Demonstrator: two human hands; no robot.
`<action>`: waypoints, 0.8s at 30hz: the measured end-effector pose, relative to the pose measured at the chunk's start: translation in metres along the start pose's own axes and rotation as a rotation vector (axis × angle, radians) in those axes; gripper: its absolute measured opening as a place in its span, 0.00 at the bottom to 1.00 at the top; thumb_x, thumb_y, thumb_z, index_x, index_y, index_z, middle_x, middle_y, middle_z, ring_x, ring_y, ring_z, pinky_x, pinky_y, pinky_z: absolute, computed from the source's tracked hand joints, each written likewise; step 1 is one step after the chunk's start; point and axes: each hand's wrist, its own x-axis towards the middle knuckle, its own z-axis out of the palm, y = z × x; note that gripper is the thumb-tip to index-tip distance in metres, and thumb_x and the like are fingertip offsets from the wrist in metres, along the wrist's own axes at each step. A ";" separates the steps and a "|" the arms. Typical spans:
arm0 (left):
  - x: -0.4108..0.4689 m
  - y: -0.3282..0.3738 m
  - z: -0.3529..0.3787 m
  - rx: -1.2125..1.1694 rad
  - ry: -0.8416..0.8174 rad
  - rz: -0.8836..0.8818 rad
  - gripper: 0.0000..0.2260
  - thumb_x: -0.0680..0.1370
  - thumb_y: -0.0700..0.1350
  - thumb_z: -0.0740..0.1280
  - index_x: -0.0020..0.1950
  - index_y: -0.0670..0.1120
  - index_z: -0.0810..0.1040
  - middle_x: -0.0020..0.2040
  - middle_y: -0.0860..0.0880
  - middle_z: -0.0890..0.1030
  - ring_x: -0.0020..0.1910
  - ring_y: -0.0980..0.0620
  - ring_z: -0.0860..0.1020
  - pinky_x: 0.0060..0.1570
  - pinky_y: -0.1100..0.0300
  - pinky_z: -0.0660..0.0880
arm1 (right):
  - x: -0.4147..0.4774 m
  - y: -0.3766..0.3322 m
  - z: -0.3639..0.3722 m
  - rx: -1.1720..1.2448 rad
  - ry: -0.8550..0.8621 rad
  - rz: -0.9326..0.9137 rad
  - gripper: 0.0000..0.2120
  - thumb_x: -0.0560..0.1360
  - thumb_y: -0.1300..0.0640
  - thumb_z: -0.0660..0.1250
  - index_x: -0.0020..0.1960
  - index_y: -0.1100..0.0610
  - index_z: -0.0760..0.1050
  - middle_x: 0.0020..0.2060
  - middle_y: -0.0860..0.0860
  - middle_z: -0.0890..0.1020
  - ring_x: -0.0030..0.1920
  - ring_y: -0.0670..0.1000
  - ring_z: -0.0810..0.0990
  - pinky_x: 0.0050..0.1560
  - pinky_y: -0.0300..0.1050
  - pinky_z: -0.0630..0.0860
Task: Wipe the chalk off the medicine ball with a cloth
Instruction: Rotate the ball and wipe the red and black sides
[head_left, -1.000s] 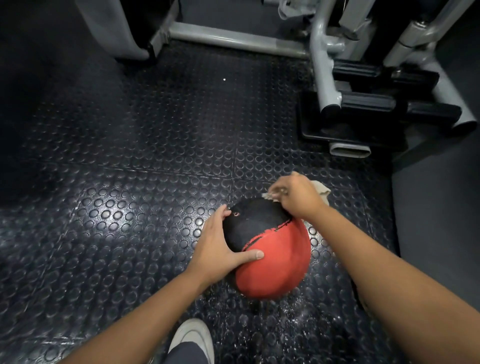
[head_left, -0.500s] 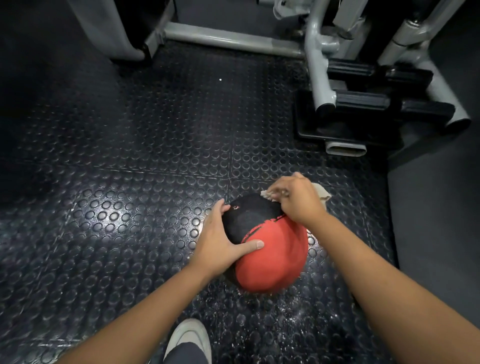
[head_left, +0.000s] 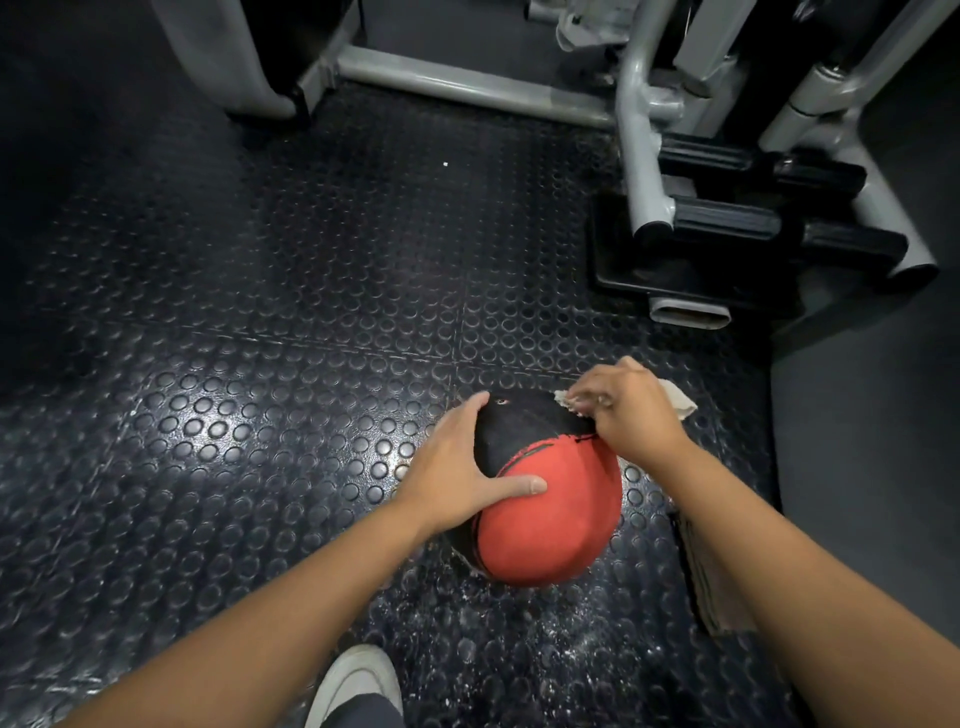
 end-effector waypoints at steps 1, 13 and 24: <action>0.000 -0.002 -0.001 0.040 -0.034 0.034 0.54 0.60 0.72 0.72 0.79 0.54 0.53 0.78 0.56 0.56 0.76 0.57 0.55 0.75 0.56 0.55 | -0.004 0.002 0.000 0.008 0.000 0.006 0.13 0.69 0.72 0.71 0.42 0.55 0.85 0.41 0.48 0.86 0.40 0.52 0.71 0.39 0.40 0.67; -0.009 -0.006 0.014 0.142 -0.033 0.088 0.58 0.61 0.74 0.68 0.80 0.52 0.42 0.79 0.60 0.42 0.77 0.61 0.44 0.75 0.60 0.46 | -0.017 -0.023 0.000 0.007 0.158 -0.115 0.11 0.71 0.68 0.68 0.42 0.54 0.85 0.40 0.46 0.84 0.39 0.55 0.74 0.41 0.42 0.68; -0.012 -0.003 0.017 0.107 -0.033 0.006 0.61 0.60 0.73 0.72 0.80 0.49 0.40 0.80 0.56 0.41 0.78 0.58 0.43 0.73 0.59 0.46 | -0.009 -0.032 0.004 -0.018 0.141 -0.120 0.13 0.69 0.70 0.67 0.40 0.54 0.84 0.39 0.46 0.85 0.37 0.56 0.72 0.37 0.51 0.75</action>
